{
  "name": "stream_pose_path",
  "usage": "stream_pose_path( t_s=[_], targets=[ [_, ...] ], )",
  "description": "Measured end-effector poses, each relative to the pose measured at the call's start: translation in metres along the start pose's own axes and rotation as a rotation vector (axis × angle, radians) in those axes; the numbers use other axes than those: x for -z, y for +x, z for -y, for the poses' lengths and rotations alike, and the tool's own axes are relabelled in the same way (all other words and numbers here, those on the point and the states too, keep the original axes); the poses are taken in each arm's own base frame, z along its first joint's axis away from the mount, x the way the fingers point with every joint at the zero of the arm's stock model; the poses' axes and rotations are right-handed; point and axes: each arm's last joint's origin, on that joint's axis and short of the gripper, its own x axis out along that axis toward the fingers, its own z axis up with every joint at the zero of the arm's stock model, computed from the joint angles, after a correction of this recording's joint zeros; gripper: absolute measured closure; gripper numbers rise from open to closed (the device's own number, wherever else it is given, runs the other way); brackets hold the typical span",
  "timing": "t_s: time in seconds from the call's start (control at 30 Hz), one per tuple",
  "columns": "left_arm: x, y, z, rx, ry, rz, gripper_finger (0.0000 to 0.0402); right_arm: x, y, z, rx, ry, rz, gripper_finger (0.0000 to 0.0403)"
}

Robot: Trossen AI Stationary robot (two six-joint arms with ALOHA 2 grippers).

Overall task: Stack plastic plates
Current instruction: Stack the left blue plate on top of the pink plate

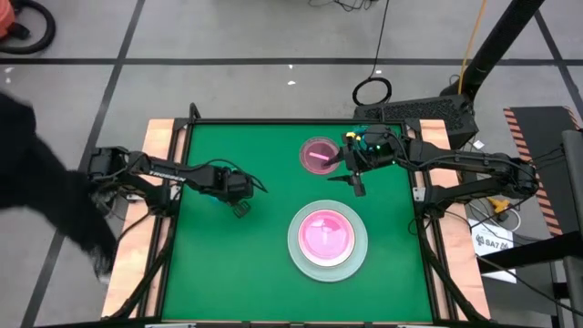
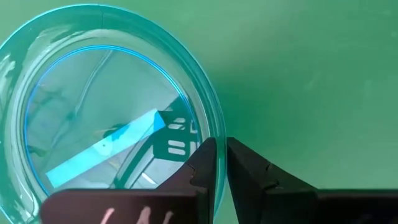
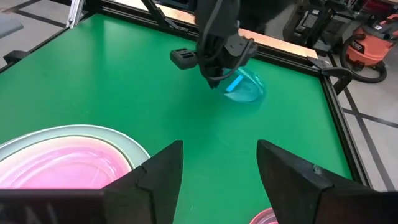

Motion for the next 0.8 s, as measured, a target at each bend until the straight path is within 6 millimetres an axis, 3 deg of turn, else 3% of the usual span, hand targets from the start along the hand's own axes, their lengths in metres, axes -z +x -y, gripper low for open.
stream_pose_path(
  t_s=[0.6,0.8],
  targets=[
    [0.0005,-0.0014,0.0073,0.031,0.0,0.03,0.0361,-0.0001,0.0001,-0.0002,-0.001,0.024,0.0,0.0206],
    [0.0004,-0.002,0.0105,0.063,0.001,0.03,0.0333,-0.0001,0.0001,-0.0002,-0.001,0.024,0.0,0.0206]
  ],
)
